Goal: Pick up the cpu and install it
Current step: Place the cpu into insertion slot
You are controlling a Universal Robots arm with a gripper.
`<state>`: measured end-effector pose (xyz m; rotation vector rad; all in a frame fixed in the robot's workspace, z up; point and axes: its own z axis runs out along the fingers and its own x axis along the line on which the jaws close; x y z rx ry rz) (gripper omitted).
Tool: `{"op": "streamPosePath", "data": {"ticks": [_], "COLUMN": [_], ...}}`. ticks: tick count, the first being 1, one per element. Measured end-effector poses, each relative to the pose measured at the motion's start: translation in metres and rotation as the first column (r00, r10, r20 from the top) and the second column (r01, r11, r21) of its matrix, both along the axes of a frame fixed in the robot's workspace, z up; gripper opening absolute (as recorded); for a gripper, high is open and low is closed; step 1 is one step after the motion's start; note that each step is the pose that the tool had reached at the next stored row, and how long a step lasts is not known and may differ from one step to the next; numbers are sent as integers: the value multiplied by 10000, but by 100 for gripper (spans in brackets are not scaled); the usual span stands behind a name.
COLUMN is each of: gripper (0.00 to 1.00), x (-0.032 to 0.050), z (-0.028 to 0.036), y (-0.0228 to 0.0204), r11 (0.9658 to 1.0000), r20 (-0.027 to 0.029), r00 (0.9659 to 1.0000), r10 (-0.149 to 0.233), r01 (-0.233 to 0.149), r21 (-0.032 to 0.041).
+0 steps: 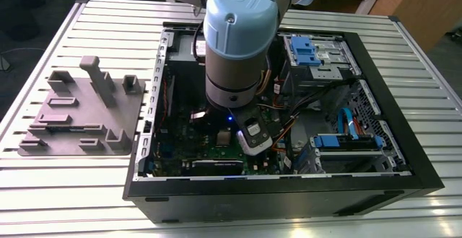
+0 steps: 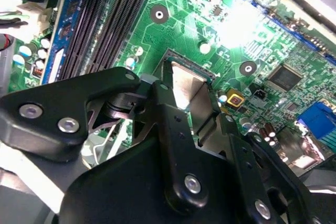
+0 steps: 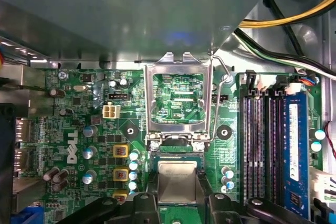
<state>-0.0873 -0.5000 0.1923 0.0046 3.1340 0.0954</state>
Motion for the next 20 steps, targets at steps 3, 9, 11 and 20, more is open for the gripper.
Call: {"op": "streamPosePath", "data": {"ticks": [3, 9, 11, 20], "gripper": [38, 39, 45, 45], "x": [2, 5, 5, 5], "z": [-1, -2, -1, 39], "y": [1, 2, 1, -1], "r11": [10000, 10000, 10000, 10000], "r20": [1, 3, 2, 1], "r00": [10000, 10000, 10000, 10000], "r10": [-2, 1, 0, 0], "r01": [2, -1, 0, 0], "r21": [1, 6, 3, 15]}}
